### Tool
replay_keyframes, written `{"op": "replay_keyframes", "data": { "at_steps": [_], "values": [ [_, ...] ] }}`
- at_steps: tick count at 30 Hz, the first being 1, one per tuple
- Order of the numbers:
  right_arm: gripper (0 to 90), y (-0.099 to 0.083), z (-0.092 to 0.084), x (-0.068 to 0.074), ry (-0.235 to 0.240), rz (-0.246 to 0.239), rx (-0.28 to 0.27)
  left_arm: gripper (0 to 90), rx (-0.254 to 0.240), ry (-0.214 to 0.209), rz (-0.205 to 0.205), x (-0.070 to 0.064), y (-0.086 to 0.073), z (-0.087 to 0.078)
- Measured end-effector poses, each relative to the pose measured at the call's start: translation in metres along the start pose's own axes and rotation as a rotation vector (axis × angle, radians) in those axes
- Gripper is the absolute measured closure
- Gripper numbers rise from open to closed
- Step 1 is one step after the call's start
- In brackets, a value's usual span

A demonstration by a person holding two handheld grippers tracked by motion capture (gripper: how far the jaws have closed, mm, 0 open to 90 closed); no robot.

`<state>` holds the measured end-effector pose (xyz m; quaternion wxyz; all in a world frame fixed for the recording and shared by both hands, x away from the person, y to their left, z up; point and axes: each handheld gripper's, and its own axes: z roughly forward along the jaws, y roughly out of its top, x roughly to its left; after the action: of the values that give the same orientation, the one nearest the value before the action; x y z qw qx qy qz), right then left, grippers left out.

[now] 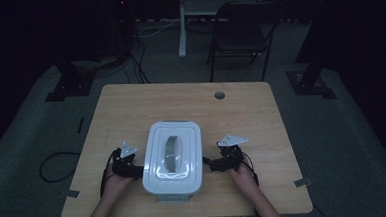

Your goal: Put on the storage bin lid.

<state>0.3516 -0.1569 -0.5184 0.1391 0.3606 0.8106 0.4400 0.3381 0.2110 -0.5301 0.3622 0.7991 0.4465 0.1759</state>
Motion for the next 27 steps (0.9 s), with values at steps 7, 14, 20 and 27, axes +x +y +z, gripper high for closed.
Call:
{"op": "replay_keyframes", "data": {
  "at_steps": [7,14,20,27],
  "values": [
    [11.3,-0.003,-0.009,-0.01,-0.02,0.014,-0.009,0.5,0.013,-0.041,0.037,-0.017,0.009,0.01],
    [11.3,-0.009,-0.015,-0.018,-0.045,0.019,0.0,0.5,0.013,-0.072,0.049,-0.025,0.014,0.017],
    [11.3,-0.015,-0.02,-0.024,-0.063,0.034,0.002,0.5,0.029,-0.089,0.057,-0.025,0.012,0.021],
    [11.2,-0.018,-0.023,-0.028,-0.074,0.044,0.007,0.5,0.022,-0.112,0.088,-0.021,0.01,0.023]
  ]
}}
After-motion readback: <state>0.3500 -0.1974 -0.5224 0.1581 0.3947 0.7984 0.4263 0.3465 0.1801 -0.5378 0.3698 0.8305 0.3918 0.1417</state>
